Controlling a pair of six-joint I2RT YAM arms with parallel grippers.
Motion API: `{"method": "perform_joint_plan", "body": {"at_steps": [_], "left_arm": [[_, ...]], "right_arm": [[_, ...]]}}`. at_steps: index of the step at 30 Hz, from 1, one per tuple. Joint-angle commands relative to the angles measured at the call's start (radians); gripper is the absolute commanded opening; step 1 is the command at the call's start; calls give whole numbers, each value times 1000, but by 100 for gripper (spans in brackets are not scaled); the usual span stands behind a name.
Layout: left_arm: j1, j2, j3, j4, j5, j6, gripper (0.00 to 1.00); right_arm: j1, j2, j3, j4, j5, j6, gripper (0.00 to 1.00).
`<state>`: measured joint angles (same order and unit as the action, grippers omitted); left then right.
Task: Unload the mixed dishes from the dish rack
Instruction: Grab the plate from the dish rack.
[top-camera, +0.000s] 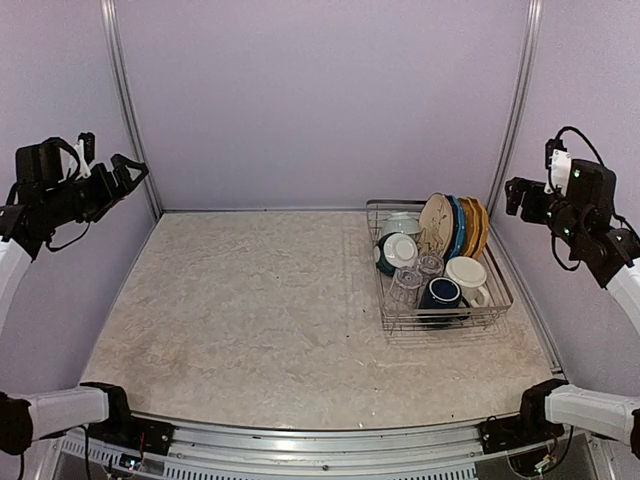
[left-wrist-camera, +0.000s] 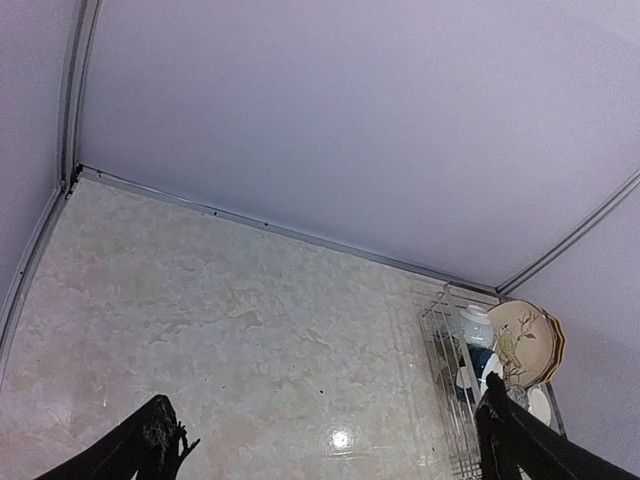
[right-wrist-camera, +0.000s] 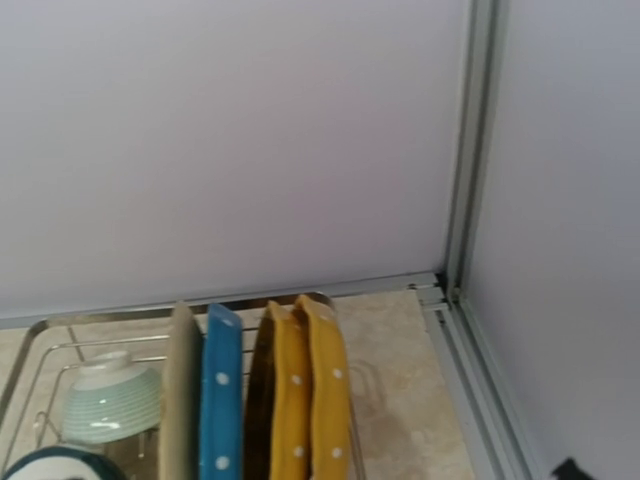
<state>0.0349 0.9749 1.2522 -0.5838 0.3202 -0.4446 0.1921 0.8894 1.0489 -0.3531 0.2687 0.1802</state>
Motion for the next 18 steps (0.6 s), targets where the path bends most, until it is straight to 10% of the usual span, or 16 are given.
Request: {"method": "perform_joint_plan", "body": {"at_steps": [1, 18], "left_arm": [[-48, 15, 12, 22, -40, 13, 99], [-93, -46, -69, 66, -165, -11, 99]], "right_arm": [[-32, -24, -28, 30, 36, 11, 100], [-73, 17, -23, -34, -170, 7, 100]]}}
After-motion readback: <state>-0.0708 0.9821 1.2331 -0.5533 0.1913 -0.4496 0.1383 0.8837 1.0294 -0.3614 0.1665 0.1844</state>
